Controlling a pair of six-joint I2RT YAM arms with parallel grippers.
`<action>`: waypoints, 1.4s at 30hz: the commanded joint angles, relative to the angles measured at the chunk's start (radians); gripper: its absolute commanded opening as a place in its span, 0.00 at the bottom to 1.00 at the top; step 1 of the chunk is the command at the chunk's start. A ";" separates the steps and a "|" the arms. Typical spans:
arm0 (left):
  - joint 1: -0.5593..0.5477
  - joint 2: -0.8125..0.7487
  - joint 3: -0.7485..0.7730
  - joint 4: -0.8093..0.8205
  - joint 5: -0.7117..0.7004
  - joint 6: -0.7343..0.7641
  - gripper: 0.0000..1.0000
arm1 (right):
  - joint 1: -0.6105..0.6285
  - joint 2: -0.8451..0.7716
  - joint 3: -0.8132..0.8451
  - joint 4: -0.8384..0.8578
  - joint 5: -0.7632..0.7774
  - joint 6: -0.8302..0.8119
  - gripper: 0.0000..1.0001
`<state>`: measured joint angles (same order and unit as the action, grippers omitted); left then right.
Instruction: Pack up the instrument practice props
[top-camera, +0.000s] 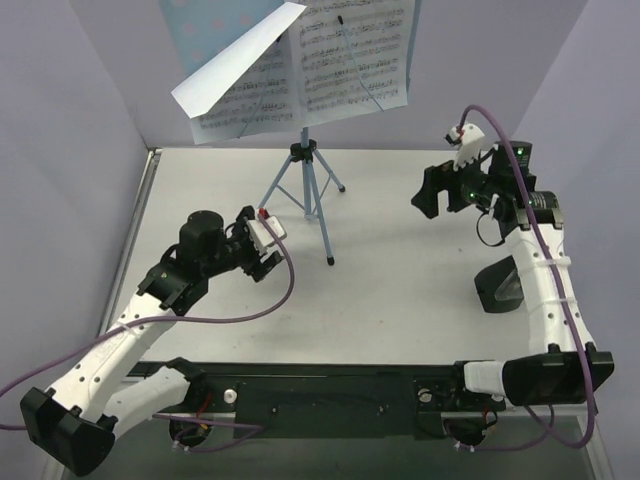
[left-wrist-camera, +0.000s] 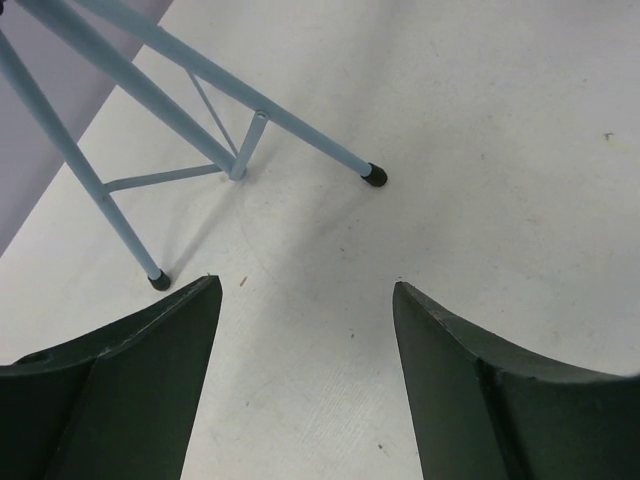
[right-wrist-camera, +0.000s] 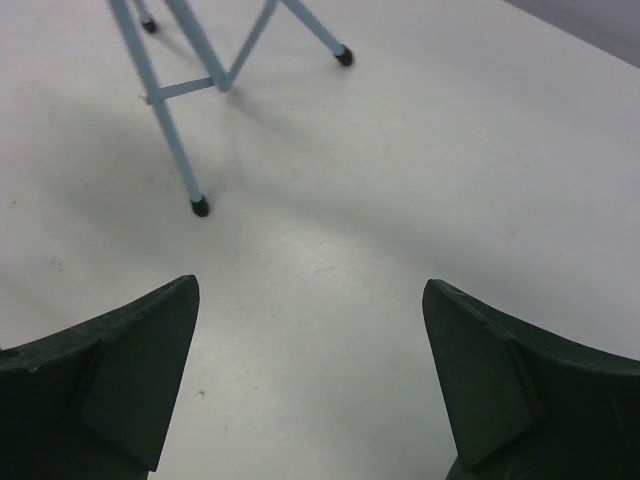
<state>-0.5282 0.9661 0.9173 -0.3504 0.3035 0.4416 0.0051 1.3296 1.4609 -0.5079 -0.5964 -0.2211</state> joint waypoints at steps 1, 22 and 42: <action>0.004 -0.070 -0.001 0.001 0.101 -0.001 0.79 | 0.104 -0.125 -0.135 0.098 -0.100 -0.092 0.88; 0.210 0.011 -0.163 0.159 -0.020 -0.227 0.65 | 0.473 0.502 -0.071 0.666 0.095 0.109 0.68; 0.315 0.126 -0.120 0.229 0.032 -0.253 0.65 | 0.516 0.599 -0.013 0.830 0.095 0.324 0.58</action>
<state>-0.2203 1.0870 0.7452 -0.1776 0.2974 0.2104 0.5018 1.9598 1.4311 0.1749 -0.5175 0.0856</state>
